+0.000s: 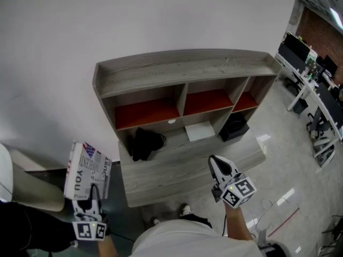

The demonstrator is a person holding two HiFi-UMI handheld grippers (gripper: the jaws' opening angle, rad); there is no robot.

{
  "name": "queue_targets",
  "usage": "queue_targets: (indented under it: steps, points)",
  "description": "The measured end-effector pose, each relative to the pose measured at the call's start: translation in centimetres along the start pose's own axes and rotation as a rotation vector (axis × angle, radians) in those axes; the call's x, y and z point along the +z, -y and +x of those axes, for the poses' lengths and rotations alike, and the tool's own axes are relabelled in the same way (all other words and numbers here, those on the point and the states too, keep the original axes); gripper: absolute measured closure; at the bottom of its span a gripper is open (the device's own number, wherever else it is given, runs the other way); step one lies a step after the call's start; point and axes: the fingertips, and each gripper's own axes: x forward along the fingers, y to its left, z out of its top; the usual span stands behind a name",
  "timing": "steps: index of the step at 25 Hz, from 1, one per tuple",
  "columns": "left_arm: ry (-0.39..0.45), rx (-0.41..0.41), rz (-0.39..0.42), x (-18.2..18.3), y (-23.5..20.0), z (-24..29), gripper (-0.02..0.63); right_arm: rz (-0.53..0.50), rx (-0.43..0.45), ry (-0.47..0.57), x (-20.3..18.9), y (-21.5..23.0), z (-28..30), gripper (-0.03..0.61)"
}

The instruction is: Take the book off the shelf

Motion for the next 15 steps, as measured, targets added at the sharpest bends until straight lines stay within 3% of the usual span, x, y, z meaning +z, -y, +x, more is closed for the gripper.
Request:
queue_targets:
  steps: [15]
  points:
    - [0.014,-0.058,-0.017,-0.8,-2.8,-1.0,0.452,-0.009,0.018,0.0,-1.1,-5.3,1.9,0.557]
